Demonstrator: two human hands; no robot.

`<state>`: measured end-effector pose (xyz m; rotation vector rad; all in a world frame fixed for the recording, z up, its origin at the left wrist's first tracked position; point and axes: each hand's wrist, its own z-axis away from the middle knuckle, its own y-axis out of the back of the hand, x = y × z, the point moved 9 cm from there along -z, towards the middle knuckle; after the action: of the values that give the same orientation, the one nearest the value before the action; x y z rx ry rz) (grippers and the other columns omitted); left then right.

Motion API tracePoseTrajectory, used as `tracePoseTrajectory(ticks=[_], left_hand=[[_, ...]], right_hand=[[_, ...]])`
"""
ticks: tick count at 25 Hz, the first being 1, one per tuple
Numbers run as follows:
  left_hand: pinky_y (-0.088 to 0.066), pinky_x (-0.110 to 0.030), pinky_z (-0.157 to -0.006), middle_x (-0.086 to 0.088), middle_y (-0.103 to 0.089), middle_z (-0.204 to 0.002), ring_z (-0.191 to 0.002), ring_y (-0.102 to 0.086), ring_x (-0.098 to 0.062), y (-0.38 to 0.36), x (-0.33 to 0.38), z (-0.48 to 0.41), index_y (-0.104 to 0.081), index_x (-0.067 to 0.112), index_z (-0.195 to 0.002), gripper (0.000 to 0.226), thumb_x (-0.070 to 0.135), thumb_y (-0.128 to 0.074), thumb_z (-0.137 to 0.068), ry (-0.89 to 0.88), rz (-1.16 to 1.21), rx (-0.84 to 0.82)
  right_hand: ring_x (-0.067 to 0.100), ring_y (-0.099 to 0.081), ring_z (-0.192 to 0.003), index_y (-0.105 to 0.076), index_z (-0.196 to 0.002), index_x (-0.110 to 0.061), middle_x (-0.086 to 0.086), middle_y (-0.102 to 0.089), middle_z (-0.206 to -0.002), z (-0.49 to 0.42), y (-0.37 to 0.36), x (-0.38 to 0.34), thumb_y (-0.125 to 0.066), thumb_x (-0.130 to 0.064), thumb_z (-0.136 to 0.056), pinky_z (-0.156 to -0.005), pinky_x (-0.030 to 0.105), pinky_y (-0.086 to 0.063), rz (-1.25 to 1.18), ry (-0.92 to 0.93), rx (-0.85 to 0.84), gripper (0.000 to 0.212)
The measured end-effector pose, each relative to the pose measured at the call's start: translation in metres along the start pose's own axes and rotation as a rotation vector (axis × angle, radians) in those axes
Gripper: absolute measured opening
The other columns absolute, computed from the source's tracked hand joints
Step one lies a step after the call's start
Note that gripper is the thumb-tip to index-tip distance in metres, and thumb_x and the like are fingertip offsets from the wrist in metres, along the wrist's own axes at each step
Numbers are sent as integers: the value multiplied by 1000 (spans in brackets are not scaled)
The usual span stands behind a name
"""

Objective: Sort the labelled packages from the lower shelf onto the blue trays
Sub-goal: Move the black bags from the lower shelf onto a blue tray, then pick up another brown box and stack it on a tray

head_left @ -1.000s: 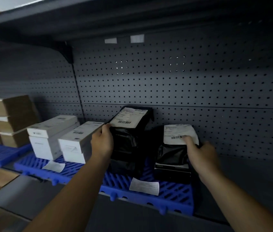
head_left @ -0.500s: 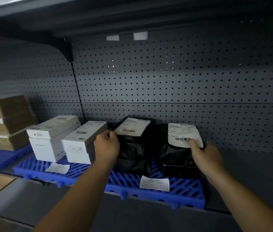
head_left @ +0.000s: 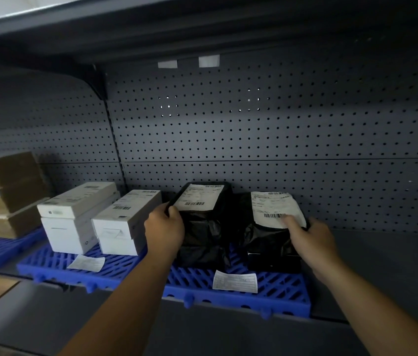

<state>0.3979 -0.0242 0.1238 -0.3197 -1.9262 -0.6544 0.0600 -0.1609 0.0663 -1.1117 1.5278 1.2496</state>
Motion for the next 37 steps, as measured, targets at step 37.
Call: tracePoseTrajectory(ticks=[37], left_hand=[[-47, -19, -89, 21, -64, -113, -107, -55, 3, -182, 55, 329, -65, 35, -116, 31, 49, -48, -95, -803, -12, -946]], right_hand=[[13, -65, -94, -67, -100, -23, -8, -68, -96, 173, 238, 99, -71, -20, -90, -81, 31, -53, 417, 129, 436, 11]])
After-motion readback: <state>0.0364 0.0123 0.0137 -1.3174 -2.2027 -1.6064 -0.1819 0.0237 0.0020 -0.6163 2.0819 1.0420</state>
